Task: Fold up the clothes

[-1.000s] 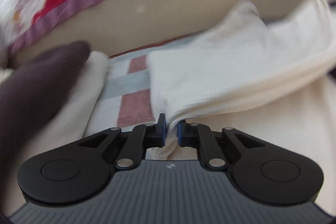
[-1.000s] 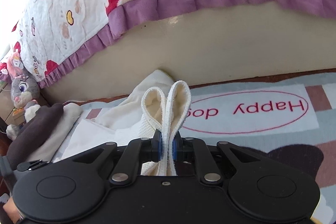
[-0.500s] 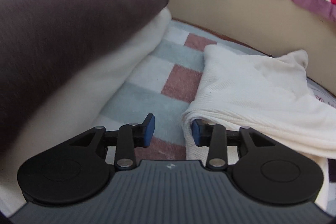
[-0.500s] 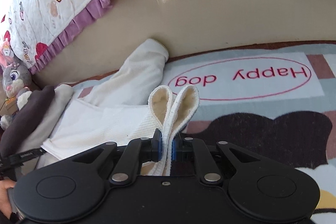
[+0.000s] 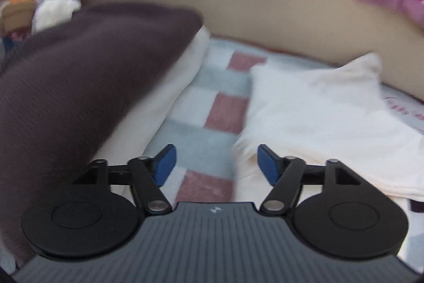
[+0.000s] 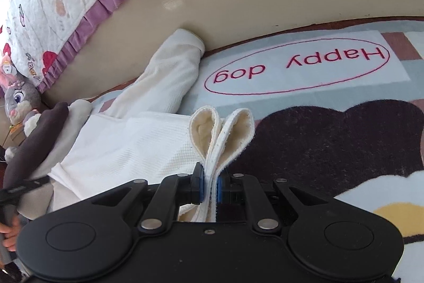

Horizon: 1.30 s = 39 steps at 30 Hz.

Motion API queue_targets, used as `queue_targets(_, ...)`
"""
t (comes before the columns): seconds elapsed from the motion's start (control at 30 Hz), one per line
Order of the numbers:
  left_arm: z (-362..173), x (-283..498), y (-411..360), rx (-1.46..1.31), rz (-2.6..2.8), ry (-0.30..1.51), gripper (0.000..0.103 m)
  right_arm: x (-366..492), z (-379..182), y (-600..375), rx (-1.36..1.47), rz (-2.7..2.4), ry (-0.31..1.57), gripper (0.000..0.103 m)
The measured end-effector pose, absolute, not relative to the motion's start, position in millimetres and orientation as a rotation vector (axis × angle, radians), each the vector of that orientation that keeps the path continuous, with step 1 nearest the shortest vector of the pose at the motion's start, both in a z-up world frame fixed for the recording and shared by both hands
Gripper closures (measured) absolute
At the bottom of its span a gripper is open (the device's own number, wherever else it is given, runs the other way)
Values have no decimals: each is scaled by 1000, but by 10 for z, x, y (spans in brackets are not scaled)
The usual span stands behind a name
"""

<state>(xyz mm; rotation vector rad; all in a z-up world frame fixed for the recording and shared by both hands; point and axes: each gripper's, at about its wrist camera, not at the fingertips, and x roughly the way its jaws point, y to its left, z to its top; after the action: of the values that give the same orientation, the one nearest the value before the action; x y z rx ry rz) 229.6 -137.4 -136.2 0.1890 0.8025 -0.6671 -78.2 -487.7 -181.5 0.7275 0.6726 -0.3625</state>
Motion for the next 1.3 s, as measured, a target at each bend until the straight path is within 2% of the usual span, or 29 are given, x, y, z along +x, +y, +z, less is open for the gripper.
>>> queue_targets(0.17, -1534, 2170, -1348, -35, -843, 980, 30, -750, -1873, -4881, 754, -379, 695, 90)
queue_targets(0.33, -1972, 2199, -1492, -199, -899, 1157, 30, -823, -1978, -4879, 862, -416, 726, 78)
queue_targets(0.43, -1958, 2180, -1557, -179, -907, 1121, 30, -944, -2021, -4864, 971, -402, 714, 66)
queue_targets(0.5, -1977, 2219, -1608, -228, -906, 1115, 30, -998, -2036, -4834, 1031, -372, 709, 54)
queue_targets(0.63, -2014, 2297, -1711, -326, -902, 1103, 29, -920, -2025, -4776, 1019, -335, 720, 50)
queue_targets(0.67, -2019, 2316, -1748, -340, -905, 1100, 29, -872, -2015, -4773, 1004, -329, 720, 51)
queue_targets(0.7, -2008, 2329, -1824, -315, -922, 1100, 30, -819, -2004, -4772, 988, -323, 718, 75)
queue_targets(0.73, -1986, 2336, -1900, -279, -933, 1093, 36, -765, -1977, -4762, 964, -333, 731, 94)
queue_targets(0.77, -1930, 2317, -1968, -206, -923, 1067, 59, -711, -1926, -4738, 929, -366, 765, 92)
queue_targets(0.8, -1877, 2301, -2020, -132, -905, 1049, 70, -673, -1859, -4710, 899, -393, 792, 92)
queue_targets(0.83, -1828, 2291, -2056, -73, -890, 1031, 77, -669, -1767, -4673, 892, -395, 799, 92)
queue_targets(0.93, -1723, 2361, -1941, -106, -888, 1017, 77, -702, -1459, -4543, 971, -321, 795, 92)
queue_targets(1.0, -1687, 2459, -1815, -165, -866, 1059, 69, -732, -1262, -4450, 1086, -263, 816, 92)
queue_targets(1.03, -1675, 2505, -1748, -189, -849, 1089, 57, -753, -1167, -4392, 1145, -225, 821, 92)
queue_targets(1.07, -1662, 2524, -1671, -203, -837, 1121, 49, -778, -1076, -4320, 1197, -176, 819, 92)
queue_targets(1.1, -1652, 2507, -1592, -203, -845, 1140, 47, -795, -1030, -4269, 1234, -145, 815, 92)
queue_targets(1.17, -1680, 2363, -1426, -211, -886, 1202, 33, -804, -1065, -4226, 1269, -141, 810, 92)
queue_targets(1.3, -1838, 2044, -1140, -386, -941, 1371, 32, -823, -1134, -4140, 1339, -132, 798, 92)
